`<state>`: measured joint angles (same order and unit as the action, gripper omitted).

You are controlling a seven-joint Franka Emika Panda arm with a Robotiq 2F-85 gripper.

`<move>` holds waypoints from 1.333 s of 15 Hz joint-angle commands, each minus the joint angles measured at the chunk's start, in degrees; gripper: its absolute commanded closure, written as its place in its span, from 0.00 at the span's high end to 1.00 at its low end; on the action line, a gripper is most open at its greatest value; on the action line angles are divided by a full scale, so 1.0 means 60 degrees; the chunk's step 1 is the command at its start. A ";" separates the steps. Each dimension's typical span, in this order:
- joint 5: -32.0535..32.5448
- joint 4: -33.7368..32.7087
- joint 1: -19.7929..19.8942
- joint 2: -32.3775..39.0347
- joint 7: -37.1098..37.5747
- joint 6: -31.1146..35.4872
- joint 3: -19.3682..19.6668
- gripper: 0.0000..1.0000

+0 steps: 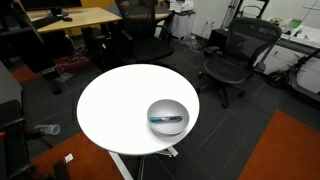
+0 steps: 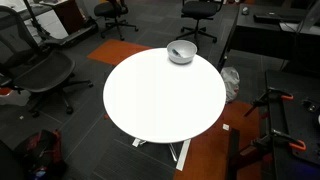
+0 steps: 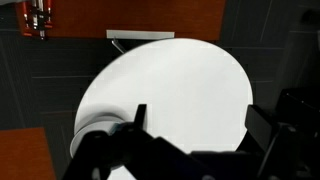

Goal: Put the marker on the table

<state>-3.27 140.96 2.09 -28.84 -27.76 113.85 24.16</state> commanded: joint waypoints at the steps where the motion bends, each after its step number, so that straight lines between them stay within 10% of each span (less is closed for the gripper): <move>1: -0.0177 -0.0019 0.0341 0.0079 -0.0151 -0.0029 -0.0300 1.00; 20: -0.0729 -0.1243 0.0483 0.2432 0.3146 0.1947 -0.1646 1.00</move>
<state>-6.35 137.24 3.31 -20.03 -13.18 123.38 16.16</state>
